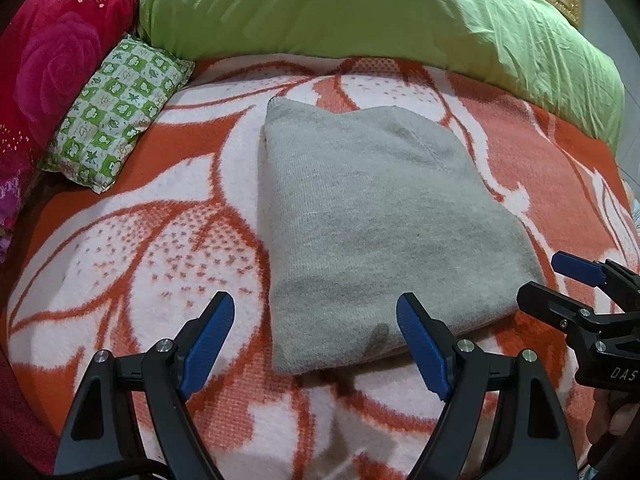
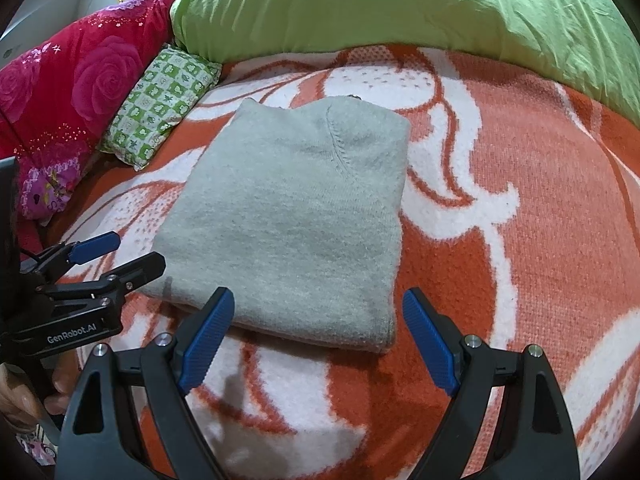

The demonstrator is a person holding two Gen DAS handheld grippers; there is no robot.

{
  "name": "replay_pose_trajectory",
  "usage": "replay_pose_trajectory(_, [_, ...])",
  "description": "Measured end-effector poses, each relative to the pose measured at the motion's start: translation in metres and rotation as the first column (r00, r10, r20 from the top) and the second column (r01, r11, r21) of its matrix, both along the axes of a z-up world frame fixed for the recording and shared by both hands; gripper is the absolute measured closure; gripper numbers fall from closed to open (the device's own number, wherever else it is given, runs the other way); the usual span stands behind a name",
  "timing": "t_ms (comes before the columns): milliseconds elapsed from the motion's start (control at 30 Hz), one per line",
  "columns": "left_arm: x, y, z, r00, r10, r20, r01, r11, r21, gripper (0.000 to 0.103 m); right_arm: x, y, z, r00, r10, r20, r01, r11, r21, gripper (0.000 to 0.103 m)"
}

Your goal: Fold small clothes

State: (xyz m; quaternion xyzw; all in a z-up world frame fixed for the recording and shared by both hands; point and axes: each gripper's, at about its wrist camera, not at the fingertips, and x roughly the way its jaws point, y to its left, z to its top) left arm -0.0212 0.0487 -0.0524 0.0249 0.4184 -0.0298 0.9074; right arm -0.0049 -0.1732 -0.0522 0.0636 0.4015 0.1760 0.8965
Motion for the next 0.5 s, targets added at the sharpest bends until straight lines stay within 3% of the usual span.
replay_pose_trajectory(500, [-0.0026, -0.0026, 0.0007, 1.0, 0.001, 0.001, -0.001, 1.0, 0.004, 0.019, -0.0008, -0.002, -0.0007, 1.0, -0.005, -0.009, 0.005, 1.0, 0.008, 0.017])
